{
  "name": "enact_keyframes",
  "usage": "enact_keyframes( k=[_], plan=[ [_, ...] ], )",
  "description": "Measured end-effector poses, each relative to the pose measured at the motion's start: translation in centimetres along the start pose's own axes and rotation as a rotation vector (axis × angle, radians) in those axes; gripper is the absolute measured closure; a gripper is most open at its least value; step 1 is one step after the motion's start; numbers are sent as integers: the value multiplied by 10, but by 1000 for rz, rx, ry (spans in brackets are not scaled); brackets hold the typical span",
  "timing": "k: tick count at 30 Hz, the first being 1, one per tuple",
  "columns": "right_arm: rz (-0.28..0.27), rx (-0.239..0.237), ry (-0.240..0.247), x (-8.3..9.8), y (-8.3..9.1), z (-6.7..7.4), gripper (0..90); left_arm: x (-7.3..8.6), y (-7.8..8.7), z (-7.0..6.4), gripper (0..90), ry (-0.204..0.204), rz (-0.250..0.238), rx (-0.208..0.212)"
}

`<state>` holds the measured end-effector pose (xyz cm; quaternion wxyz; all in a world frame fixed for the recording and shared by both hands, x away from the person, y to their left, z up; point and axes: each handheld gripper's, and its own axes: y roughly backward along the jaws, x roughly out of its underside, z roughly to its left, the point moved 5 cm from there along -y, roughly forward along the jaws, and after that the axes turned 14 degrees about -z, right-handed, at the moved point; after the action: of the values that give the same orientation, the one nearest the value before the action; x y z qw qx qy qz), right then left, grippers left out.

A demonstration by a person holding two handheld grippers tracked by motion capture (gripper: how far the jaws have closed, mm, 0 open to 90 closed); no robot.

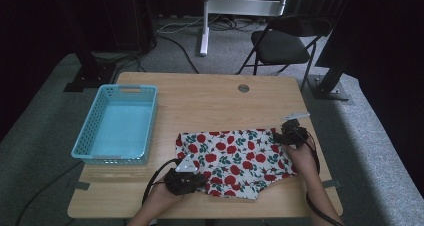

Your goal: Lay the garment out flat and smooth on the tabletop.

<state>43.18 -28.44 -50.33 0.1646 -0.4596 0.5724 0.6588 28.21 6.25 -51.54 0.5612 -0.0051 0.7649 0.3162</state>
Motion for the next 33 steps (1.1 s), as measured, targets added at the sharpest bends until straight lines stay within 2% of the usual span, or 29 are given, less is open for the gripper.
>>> enact_keyframes(
  k=[2,5,8,11,14,17,19,26,33],
  plan=[
    [-2,18,-4,1,3,-1,487,0,0,1,748,17,-9,6],
    [-16,22,6,0,12,2,472,-1,0,0,696,-4,-5,-8],
    [-43,3,21,-3,24,7,459,-2,-1,-3,628,-43,2,-29],
    [-81,-67,49,-6,45,18,457,-2,-1,-3,583,-61,1,-40],
    [-102,-110,80,-7,61,29,456,-2,-1,-2,558,-30,-9,-39],
    [-107,-193,90,-3,78,42,449,-2,-1,-2,558,-30,-11,-38],
    [-112,-230,97,2,85,48,449,-2,-1,-2,558,-34,-9,-38],
    [-44,-336,152,34,104,68,436,-2,-1,-2,558,-37,-5,-39],
    [1,-454,276,58,120,88,436,-2,-1,-1,558,-24,-8,-32]
  ],
)
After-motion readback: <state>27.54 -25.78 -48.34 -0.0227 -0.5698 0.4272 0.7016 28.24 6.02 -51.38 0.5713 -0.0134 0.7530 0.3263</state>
